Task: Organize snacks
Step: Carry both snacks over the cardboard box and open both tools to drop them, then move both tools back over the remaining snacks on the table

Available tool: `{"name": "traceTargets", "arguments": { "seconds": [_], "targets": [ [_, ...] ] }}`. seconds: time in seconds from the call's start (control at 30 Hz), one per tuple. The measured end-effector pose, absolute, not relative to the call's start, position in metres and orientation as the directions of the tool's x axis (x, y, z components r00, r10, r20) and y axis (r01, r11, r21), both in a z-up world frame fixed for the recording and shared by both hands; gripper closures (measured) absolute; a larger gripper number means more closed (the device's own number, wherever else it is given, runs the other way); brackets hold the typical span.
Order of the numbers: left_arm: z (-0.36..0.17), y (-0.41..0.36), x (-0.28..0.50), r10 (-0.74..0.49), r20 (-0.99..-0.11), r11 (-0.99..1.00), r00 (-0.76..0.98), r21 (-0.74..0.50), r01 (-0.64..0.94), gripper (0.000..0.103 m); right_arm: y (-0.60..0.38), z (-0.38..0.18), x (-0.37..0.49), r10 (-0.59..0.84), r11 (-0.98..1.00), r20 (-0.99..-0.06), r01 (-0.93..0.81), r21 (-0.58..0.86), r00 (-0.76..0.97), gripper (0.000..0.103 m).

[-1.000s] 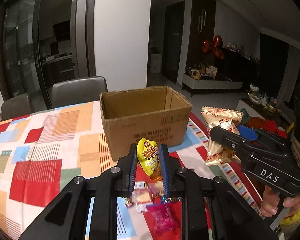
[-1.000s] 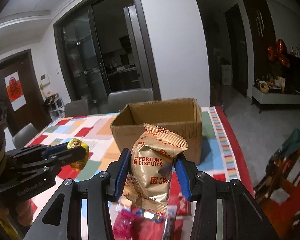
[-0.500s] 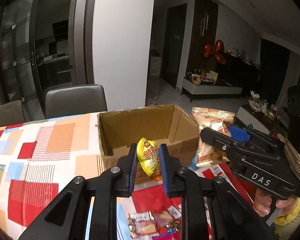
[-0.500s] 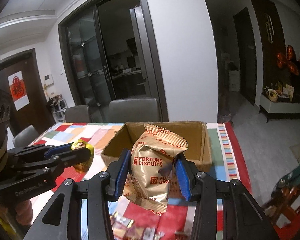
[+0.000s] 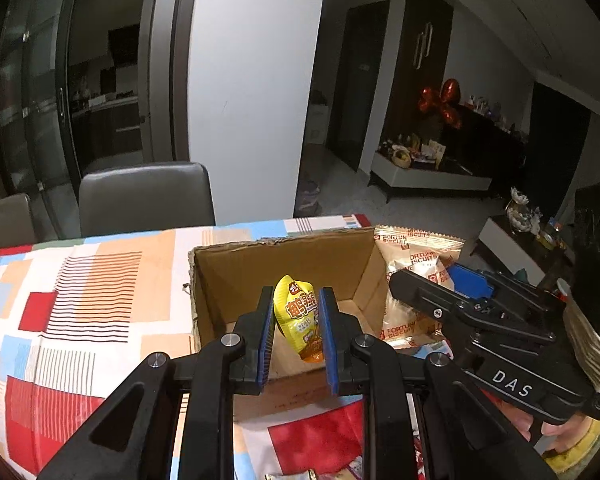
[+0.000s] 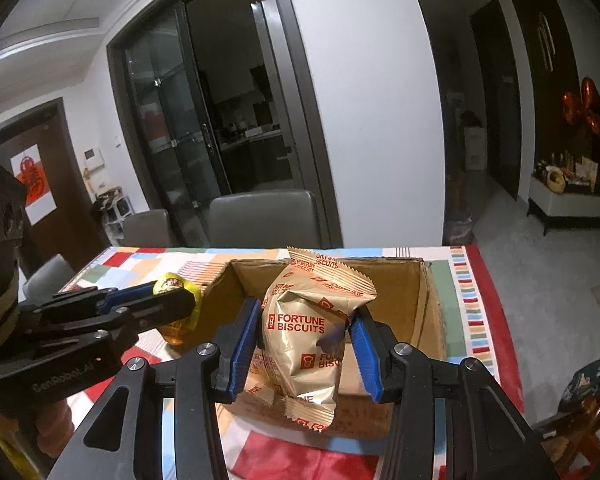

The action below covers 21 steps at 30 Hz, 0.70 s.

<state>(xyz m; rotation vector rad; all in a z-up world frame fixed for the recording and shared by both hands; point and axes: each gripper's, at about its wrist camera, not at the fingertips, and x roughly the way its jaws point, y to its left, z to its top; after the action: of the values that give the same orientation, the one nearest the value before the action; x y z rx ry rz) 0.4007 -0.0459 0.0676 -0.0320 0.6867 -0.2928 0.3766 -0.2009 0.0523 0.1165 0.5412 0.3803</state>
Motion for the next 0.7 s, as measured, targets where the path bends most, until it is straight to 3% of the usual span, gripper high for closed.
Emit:
{"name": "traceTargets", "arguments": {
  "seconds": [0.1, 0.17, 0.23, 0.7],
  "targets": [
    [0.061, -0.048, 0.409, -0.256, -0.635, 0.964, 0.729, -0.109, 0.243, 0.080, -0.201, 0.048, 0.384, 0.383, 0.924, -0.499, -0.319, 0.213, 0.777, 0.057],
    [0.059, -0.052, 0.409, -0.231, -0.639, 0.970, 0.734, -0.089, 0.227, 0.062, -0.200, 0.045, 0.390, 0.383, 0.924, -0.520, -0.324, 0.205, 0.763, 0.051],
    [0.058, -0.052, 0.404, -0.214, -0.631, 0.974, 0.746, -0.075, 0.215, 0.054, -0.203, 0.043, 0.392, 0.361, 0.933, -0.538, -0.298, 0.203, 0.762, 0.040],
    [0.069, -0.057, 0.327, -0.199, -0.608, 0.976, 0.769, -0.051, 0.212, 0.051, -0.227, 0.053, 0.326, 0.290, 0.957, -0.518, -0.244, 0.156, 0.805, 0.039]
  ]
}}
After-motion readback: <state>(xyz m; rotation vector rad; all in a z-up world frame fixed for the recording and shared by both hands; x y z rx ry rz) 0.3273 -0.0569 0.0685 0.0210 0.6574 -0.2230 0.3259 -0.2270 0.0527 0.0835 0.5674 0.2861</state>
